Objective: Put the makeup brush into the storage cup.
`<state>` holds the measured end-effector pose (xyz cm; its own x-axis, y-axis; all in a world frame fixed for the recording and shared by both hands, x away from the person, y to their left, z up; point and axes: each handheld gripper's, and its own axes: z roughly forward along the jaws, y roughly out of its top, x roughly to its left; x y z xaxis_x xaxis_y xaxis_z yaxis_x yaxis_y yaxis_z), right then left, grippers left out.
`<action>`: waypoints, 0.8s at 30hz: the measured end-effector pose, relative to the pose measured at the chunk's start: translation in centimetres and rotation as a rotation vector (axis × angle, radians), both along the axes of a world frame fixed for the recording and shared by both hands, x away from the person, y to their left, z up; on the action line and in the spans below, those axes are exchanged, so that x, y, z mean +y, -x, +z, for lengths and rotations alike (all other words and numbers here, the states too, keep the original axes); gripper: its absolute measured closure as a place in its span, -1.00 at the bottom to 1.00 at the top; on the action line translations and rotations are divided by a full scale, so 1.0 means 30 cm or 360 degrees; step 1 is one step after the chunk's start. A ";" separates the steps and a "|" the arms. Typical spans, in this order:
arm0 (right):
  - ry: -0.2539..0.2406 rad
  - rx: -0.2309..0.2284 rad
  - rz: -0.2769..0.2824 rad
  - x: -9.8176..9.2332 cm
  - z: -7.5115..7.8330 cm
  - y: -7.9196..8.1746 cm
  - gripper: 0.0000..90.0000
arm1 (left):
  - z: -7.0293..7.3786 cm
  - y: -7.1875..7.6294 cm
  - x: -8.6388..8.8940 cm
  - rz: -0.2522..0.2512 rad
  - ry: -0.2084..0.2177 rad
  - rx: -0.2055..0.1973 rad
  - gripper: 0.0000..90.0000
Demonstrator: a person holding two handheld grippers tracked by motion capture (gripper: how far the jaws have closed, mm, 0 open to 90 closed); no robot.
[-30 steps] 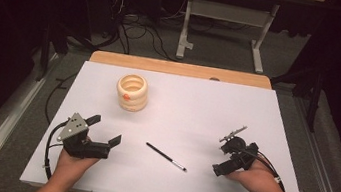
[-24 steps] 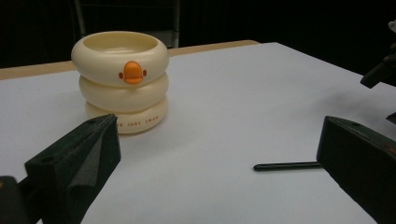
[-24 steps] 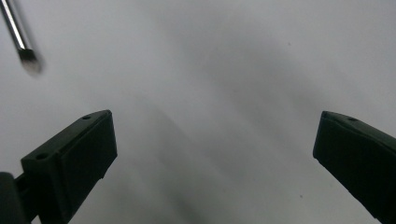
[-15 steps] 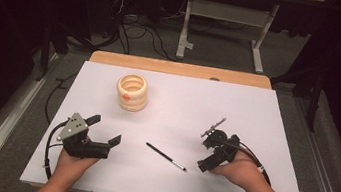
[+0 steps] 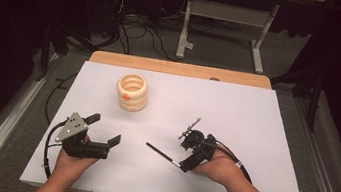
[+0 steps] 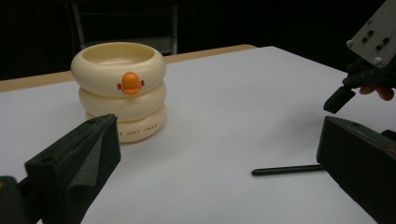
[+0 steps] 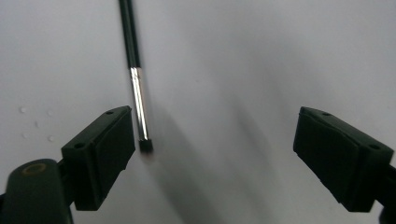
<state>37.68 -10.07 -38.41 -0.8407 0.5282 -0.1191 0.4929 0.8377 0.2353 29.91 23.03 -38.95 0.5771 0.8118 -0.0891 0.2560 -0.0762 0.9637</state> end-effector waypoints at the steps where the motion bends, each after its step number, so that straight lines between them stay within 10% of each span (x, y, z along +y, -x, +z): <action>1: 0.0001 0.0001 0.0009 0.010 0.000 0.003 -0.64 | 0.000 0.001 0.001 0.0002 0.0002 -0.0003 -0.99; 24: 0.0016 0.0049 0.0137 0.099 -0.022 0.024 -0.28 | -0.004 -0.006 -0.005 -0.0012 -0.0003 0.0012 -0.99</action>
<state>36.97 -7.10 -39.07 -0.8863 0.4528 -0.0974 0.4259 0.8794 0.2128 30.10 22.87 -39.07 0.5826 0.8076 -0.0922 0.2628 -0.0798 0.9615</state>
